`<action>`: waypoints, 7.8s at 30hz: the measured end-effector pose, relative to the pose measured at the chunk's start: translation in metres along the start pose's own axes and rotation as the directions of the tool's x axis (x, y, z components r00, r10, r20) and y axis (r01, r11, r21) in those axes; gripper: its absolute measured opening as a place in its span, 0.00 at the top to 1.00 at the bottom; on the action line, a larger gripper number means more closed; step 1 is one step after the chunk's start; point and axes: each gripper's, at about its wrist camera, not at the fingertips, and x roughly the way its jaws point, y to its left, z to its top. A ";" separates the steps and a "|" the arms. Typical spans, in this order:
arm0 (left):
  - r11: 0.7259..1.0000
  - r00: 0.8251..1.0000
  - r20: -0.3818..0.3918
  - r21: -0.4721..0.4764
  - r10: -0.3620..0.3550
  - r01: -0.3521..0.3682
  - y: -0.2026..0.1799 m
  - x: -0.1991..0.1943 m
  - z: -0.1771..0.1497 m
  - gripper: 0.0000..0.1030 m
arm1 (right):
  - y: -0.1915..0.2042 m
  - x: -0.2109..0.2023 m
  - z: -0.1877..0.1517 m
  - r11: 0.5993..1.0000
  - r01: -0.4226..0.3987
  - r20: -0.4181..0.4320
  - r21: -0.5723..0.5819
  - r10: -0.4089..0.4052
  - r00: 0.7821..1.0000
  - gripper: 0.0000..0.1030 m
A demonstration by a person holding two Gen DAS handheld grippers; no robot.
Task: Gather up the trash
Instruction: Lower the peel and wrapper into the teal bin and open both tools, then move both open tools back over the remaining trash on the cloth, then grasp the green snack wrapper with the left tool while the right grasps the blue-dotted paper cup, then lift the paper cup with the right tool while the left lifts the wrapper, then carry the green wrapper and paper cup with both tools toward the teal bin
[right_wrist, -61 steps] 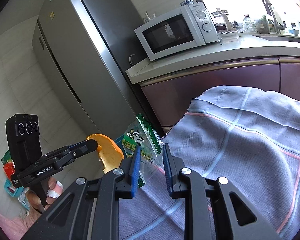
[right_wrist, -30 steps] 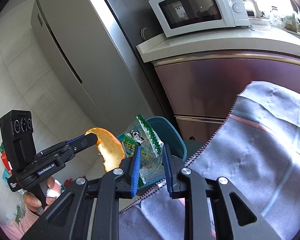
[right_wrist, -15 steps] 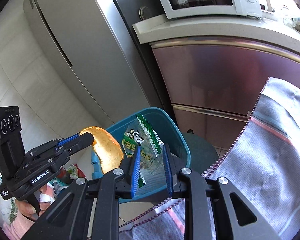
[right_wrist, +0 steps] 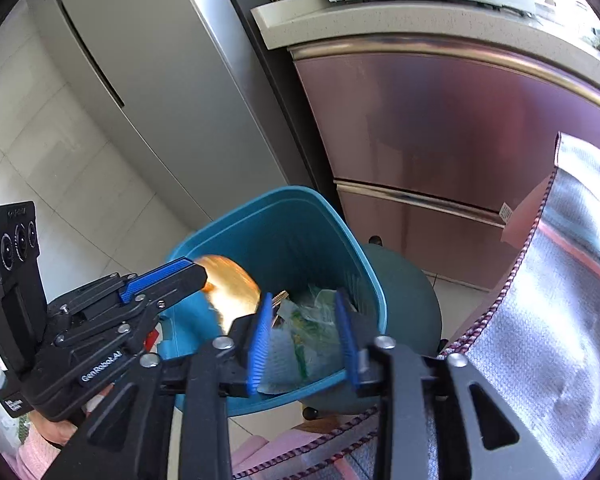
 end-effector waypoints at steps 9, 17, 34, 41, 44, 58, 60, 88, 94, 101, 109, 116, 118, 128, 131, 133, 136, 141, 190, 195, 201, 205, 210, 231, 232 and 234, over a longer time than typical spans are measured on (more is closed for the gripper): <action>1.000 1.000 0.013 0.007 -0.007 0.007 -0.007 -0.001 -0.005 0.76 | -0.010 -0.015 -0.009 1.000 -0.018 0.036 0.023 0.017 0.999 0.68; 0.996 0.992 0.101 0.051 -0.078 0.074 -0.030 -0.040 -0.007 0.68 | -0.016 -0.055 -0.026 0.999 -0.043 0.114 0.027 0.039 0.993 0.68; 0.896 0.906 0.148 0.277 -0.397 0.348 -0.163 -0.099 -0.038 0.52 | -0.053 -0.192 -0.109 0.994 0.039 0.338 0.106 -0.073 0.938 0.61; 0.822 0.871 0.044 0.358 -0.489 0.443 -0.236 -0.091 -0.065 0.51 | -0.090 -0.236 -0.157 0.970 0.093 0.374 0.225 -0.174 0.911 0.61; 0.789 0.856 0.002 0.389 -0.518 0.476 -0.264 -0.086 -0.073 0.51 | -0.107 -0.254 -0.173 0.955 0.129 0.381 0.266 -0.227 0.896 0.61; 0.699 0.807 -0.166 0.421 -0.566 0.577 -0.365 -0.053 -0.088 0.51 | -0.208 -0.338 -0.243 0.835 0.235 0.388 0.498 -0.457 0.801 0.60; 0.691 0.803 -0.184 0.425 -0.567 0.585 -0.379 -0.048 -0.089 0.51 | -0.221 -0.348 -0.251 0.818 0.242 0.385 0.522 -0.479 0.789 0.60; 0.672 0.783 -0.370 0.405 -0.501 0.621 -0.470 0.020 -0.099 0.52 | -0.320 -0.351 -0.264 0.772 0.129 0.345 0.622 -0.419 0.840 0.60; 0.669 0.764 -0.408 0.378 -0.501 0.640 -0.482 0.032 -0.099 0.56 | -0.311 -0.348 -0.267 0.796 0.114 0.364 0.595 -0.393 0.845 0.60; 0.670 0.753 -0.427 0.359 -0.501 0.650 -0.486 0.041 -0.101 0.69 | -0.297 -0.347 -0.274 0.817 0.099 0.381 0.569 -0.368 0.848 0.72; 0.665 0.744 -0.427 0.350 -0.513 0.660 -0.487 0.041 -0.101 0.79 | -0.285 -0.347 -0.278 0.835 0.091 0.394 0.542 -0.349 0.851 0.86; 0.657 0.751 -0.400 0.370 -0.525 0.657 -0.482 0.029 -0.101 0.82 | -0.269 -0.349 -0.277 0.851 0.119 0.413 0.512 -0.365 0.835 0.94; 0.654 0.754 -0.388 0.380 -0.530 0.655 -0.477 0.021 -0.100 0.82 | -0.263 -0.350 -0.276 0.855 0.128 0.419 0.502 -0.370 0.829 0.96; 0.662 0.778 -0.307 0.410 -0.548 0.628 -0.448 -0.016 -0.092 0.82 | -0.236 -0.354 -0.270 0.875 0.153 0.450 0.460 -0.378 0.809 0.98; 0.663 0.780 -0.290 0.413 -0.555 0.625 -0.437 -0.027 -0.091 0.82 | -0.228 -0.352 -0.269 0.881 0.158 0.455 0.445 -0.375 0.808 0.98; 0.664 0.782 -0.278 0.416 -0.558 0.621 -0.427 -0.032 -0.089 0.82 | -0.222 -0.352 -0.268 0.887 0.156 0.461 0.435 -0.368 0.808 0.98; 0.668 0.789 -0.261 0.425 -0.556 0.612 -0.416 -0.041 -0.088 0.82 | -0.213 -0.350 -0.265 0.895 0.148 0.470 0.420 -0.354 0.809 0.98; 0.674 0.794 -0.244 0.426 -0.557 0.604 -0.395 -0.053 -0.087 0.82 | -0.199 -0.344 -0.262 0.909 0.131 0.481 0.395 -0.326 0.814 0.98; 0.744 0.805 -0.361 0.328 -0.471 0.582 -0.354 -0.018 -0.106 0.58 | -0.168 -0.303 -0.250 0.930 0.043 0.454 0.365 -0.218 0.864 0.98; 0.738 0.799 -0.375 0.330 -0.470 0.589 -0.360 -0.016 -0.108 0.72 | -0.168 -0.299 -0.250 0.931 0.038 0.448 0.362 -0.210 0.869 0.98; 0.741 0.807 -0.355 0.336 -0.473 0.582 -0.359 -0.020 -0.108 0.80 | -0.167 -0.302 -0.248 0.933 0.041 0.456 0.358 -0.213 0.864 0.98; 0.738 0.813 -0.333 0.350 -0.477 0.577 -0.355 -0.029 -0.108 0.80 | -0.164 -0.304 -0.245 0.937 0.041 0.467 0.348 -0.211 0.859 0.98; 0.742 0.828 -0.281 0.369 -0.485 0.560 -0.345 -0.047 -0.101 0.80 | -0.160 -0.308 -0.244 0.940 0.034 0.482 0.340 -0.205 0.852 0.98; 0.778 0.863 -0.169 0.378 -0.476 0.503 -0.306 -0.082 -0.087 0.80 | -0.140 -0.305 -0.229 0.956 0.004 0.509 0.295 -0.161 0.845 0.98; 0.779 0.864 -0.167 0.377 -0.475 0.501 -0.305 -0.083 -0.086 0.80 | -0.139 -0.305 -0.228 0.956 0.002 0.510 0.292 -0.158 0.845 0.98; 0.783 0.867 -0.161 0.377 -0.471 0.495 -0.302 -0.084 -0.085 0.80 | -0.137 -0.304 -0.225 0.958 0.000 0.512 0.288 -0.154 0.845 0.98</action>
